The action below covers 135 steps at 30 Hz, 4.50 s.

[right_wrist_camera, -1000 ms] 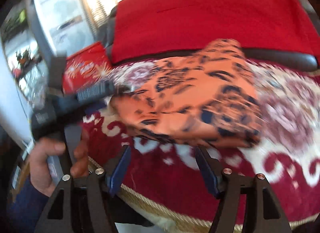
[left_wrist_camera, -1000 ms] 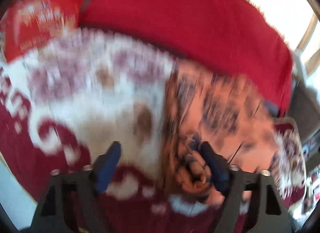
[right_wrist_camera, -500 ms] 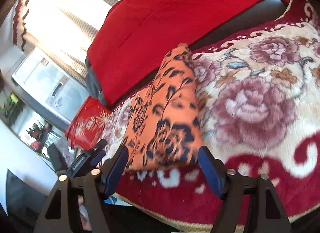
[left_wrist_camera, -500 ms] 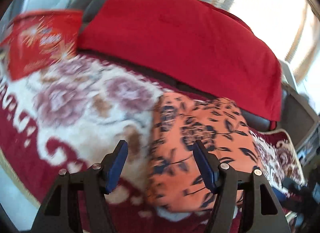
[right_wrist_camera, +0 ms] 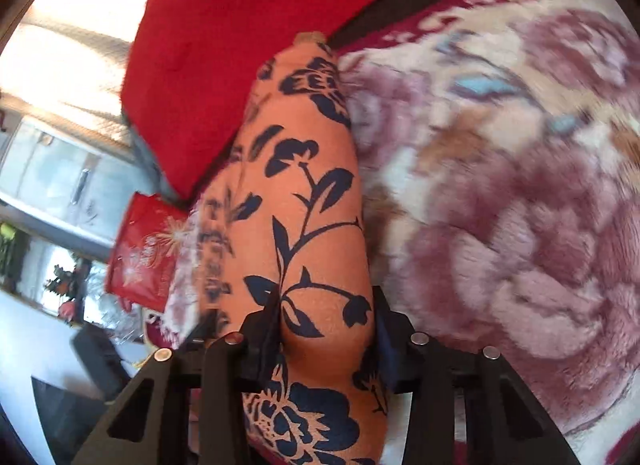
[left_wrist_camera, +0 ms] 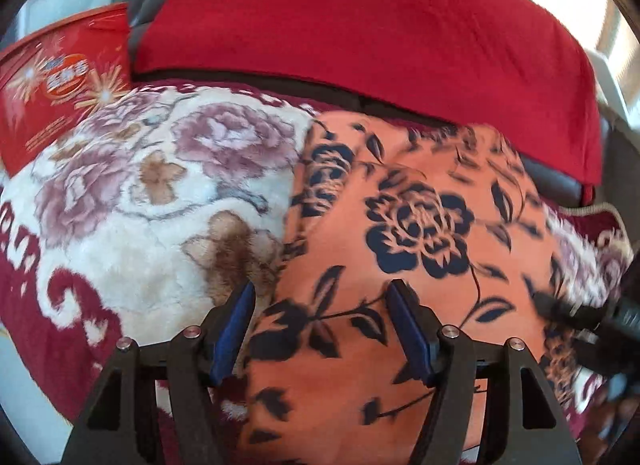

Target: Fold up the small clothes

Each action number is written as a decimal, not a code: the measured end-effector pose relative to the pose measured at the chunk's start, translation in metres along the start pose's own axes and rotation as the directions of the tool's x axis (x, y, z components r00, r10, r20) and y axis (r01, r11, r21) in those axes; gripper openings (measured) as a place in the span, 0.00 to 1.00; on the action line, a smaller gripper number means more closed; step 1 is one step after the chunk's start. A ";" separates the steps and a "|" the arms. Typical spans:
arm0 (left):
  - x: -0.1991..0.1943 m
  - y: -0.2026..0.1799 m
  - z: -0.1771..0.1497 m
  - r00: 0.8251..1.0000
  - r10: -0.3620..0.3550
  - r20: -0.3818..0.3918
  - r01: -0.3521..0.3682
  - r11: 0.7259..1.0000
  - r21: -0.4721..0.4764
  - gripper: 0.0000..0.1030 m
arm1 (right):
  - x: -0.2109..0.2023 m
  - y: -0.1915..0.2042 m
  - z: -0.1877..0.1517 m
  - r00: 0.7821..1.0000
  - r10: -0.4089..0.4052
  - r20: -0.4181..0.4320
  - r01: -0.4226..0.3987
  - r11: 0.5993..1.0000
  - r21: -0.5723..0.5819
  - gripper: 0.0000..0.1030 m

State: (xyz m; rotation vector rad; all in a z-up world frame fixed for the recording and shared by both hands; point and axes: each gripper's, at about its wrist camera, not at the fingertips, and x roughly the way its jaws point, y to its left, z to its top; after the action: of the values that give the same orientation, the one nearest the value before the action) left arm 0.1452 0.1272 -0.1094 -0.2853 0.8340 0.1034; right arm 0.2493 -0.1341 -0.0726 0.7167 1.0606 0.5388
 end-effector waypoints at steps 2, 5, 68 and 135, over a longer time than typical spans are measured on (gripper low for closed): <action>-0.015 -0.003 0.002 0.996 -0.035 0.087 0.035 0.999 -0.004 0.67 | -0.002 0.005 0.000 1.000 -0.002 0.004 0.002 1.000 -0.015 0.43; -0.017 -0.021 0.000 0.991 -0.068 0.115 0.060 0.996 0.069 0.71 | -0.008 0.005 0.001 1.000 0.019 0.002 -0.019 1.000 0.006 0.58; -0.001 -0.039 -0.016 0.993 -0.117 0.004 0.116 0.985 0.125 0.73 | -0.018 0.041 -0.030 0.981 -0.192 -0.027 0.185 0.968 -0.170 0.43; 0.074 -0.146 0.069 0.871 -0.443 -0.211 0.451 0.893 -0.014 0.38 | -0.115 -0.040 0.101 0.987 -0.004 0.163 0.012 0.999 -0.047 0.64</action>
State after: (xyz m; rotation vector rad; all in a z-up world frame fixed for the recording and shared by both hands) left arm 0.2731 0.0056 -0.0898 -0.4557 0.9576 -0.3838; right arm 0.2982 -0.2683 -0.0039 0.7019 0.8948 0.4887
